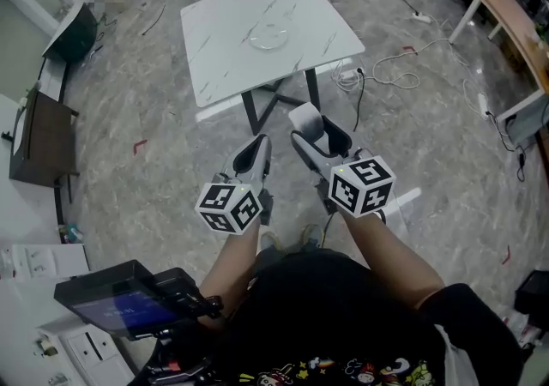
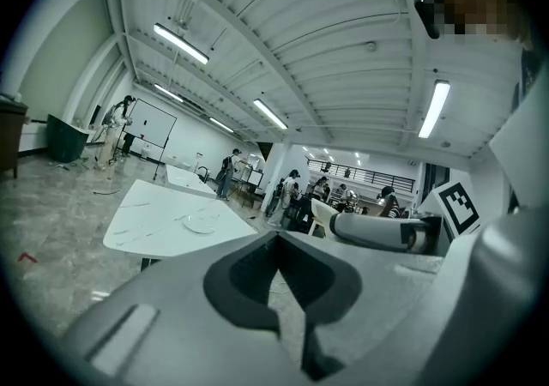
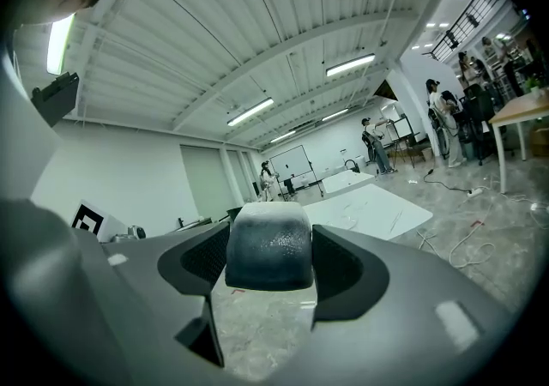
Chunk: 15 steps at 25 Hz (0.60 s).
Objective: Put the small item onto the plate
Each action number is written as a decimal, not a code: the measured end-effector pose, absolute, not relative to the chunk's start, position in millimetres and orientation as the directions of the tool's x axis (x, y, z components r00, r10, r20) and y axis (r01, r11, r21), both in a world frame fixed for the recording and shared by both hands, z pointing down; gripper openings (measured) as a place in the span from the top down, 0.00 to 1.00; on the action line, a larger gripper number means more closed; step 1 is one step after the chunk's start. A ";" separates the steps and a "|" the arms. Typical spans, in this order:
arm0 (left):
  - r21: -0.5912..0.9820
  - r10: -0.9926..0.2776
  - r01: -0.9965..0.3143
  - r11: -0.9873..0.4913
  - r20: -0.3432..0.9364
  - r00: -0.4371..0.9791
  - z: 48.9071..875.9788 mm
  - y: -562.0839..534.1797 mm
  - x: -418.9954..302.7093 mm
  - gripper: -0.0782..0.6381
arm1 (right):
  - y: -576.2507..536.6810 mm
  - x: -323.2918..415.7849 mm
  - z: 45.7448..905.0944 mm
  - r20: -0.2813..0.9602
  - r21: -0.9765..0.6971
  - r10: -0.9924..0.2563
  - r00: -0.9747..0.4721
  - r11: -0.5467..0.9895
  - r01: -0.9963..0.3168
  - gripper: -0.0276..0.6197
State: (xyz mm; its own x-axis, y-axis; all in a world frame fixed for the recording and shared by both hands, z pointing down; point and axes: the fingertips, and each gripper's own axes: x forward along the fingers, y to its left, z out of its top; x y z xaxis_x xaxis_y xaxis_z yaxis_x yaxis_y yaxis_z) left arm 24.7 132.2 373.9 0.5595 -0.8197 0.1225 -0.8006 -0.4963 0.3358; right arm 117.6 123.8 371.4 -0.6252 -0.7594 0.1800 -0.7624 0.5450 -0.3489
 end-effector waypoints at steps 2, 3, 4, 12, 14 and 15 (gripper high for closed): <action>0.340 -0.821 -0.803 -0.490 0.131 0.556 376.5 131.6 30.7 0.89 | 120.5 121.9 374.1 0.188 -0.355 -0.754 -0.629 0.546 -0.759 0.45; 0.341 -0.821 -0.803 -0.488 0.134 0.556 377.3 131.5 32.7 0.89 | 119.4 123.0 375.1 0.191 -0.357 -0.751 -0.632 0.546 -0.758 0.45; 0.342 -0.821 -0.804 -0.487 0.136 0.555 377.8 130.7 33.8 0.89 | 118.2 123.2 375.8 0.193 -0.359 -0.748 -0.635 0.548 -0.756 0.45; 0.353 -0.821 -0.802 -0.482 0.137 0.554 383.9 113.8 24.8 0.89 | 103.8 108.8 381.8 0.204 -0.353 -0.739 -0.642 0.556 -0.752 0.45; 0.356 -0.819 -0.799 -0.485 0.136 0.558 385.3 106.3 20.8 0.89 | 98.4 104.6 383.2 0.208 -0.351 -0.741 -0.639 0.553 -0.755 0.45; 0.357 -0.817 -0.796 -0.488 0.134 0.561 385.8 102.4 18.4 0.89 | 95.4 102.2 383.8 0.210 -0.349 -0.742 -0.636 0.551 -0.758 0.45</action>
